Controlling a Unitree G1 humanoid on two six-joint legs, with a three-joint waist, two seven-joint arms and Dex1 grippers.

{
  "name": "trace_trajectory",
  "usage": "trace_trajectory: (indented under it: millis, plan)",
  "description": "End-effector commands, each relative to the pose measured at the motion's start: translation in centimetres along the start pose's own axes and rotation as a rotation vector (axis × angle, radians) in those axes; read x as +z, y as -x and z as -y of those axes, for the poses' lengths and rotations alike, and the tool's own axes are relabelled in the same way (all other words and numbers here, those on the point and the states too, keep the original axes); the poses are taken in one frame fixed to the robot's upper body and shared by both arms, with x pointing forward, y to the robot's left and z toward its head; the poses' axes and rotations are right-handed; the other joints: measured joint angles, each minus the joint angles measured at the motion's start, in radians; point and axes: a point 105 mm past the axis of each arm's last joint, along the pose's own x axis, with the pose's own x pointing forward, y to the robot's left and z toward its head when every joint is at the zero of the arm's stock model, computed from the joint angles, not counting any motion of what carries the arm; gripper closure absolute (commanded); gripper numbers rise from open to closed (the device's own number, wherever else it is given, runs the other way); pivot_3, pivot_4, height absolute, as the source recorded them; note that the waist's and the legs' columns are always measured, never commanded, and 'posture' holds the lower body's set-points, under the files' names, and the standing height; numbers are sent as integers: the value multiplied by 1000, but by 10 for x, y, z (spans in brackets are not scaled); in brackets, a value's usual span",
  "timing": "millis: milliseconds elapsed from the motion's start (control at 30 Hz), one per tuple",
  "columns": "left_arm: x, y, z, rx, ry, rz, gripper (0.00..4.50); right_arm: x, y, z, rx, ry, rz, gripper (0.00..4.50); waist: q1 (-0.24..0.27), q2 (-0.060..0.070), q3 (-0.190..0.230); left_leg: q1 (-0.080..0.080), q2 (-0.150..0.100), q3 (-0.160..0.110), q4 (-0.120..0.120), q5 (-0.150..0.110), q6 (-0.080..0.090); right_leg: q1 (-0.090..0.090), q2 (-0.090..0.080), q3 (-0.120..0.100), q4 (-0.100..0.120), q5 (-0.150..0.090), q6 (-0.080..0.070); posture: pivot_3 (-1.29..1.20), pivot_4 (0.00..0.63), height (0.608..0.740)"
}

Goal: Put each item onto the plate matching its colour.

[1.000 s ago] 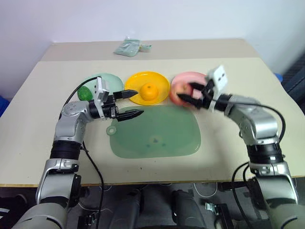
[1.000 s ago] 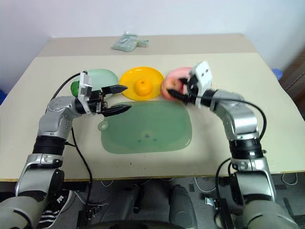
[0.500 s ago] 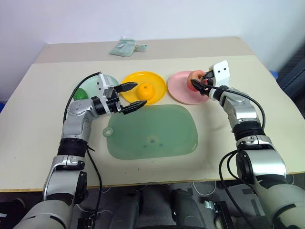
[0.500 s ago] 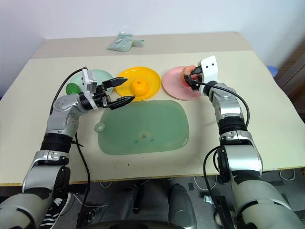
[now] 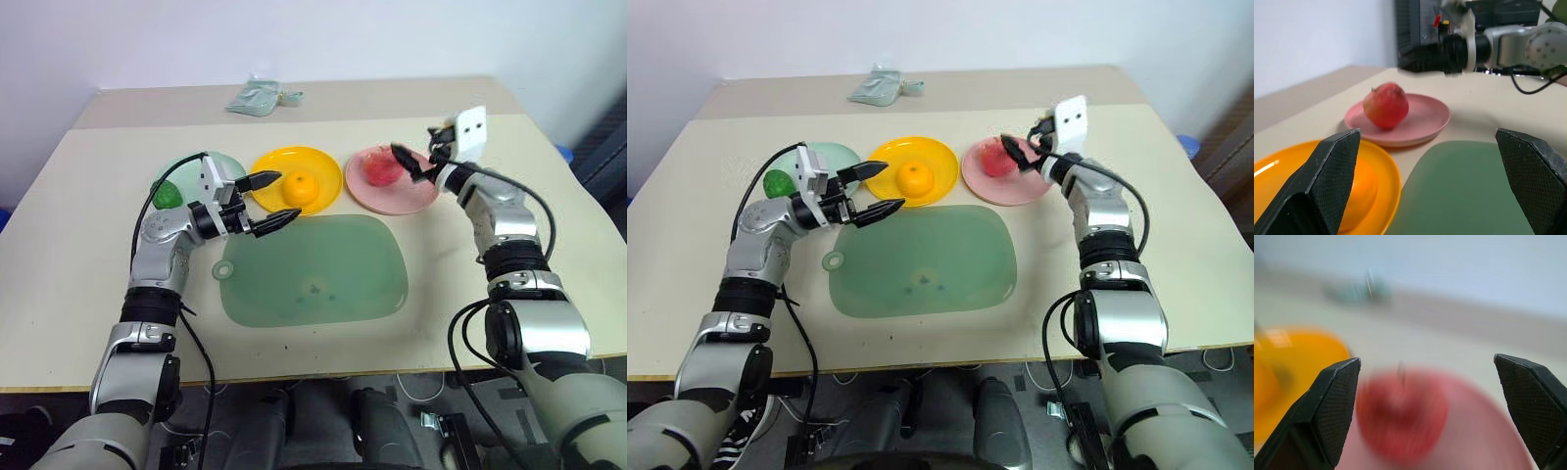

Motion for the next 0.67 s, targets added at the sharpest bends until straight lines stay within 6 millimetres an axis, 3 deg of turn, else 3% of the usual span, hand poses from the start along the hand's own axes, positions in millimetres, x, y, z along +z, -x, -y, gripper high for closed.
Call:
trace_trajectory:
  millis: [33, 167, 300, 433, 667]
  plan:
    - [21, 10, 1, -42, -17, 51, 0, 32, 20, -36, 240, -51, 130, 53, 0, 0, 0, 0, 0, 0, 0, 0, 0, 0, 0, 0, 0, 0, 0, 0, 150, 740]
    - [29, 29, 5, -120, 41, 52, 0, 36, 69, -99, 598, -70, 116, 53, 0, 0, 0, 0, 1, -1, 0, 0, 0, 0, 0, 0, 0, 0, 0, 0, 150, 740]
    - [31, 49, 7, -175, 78, 25, 0, 28, 122, -136, 846, -87, 0, 53, 3, 0, 0, 0, 1, -1, 1, 0, 0, 0, 0, 1, 0, 0, 0, 0, 150, 740]
    - [26, 63, 11, -199, 96, -29, 0, 21, 144, -146, 883, -26, -64, 53, 3, 0, 0, 1, 2, -1, 1, -1, 0, 1, 0, 1, -1, -1, 0, 0, 150, 740]
    - [18, 62, 15, -195, 112, -53, 0, 8, 141, -141, 813, -5, -92, 53, 13, 0, 0, 1, 3, 0, 1, -1, 0, 1, -1, 1, -2, -1, -2, 0, 150, 740]
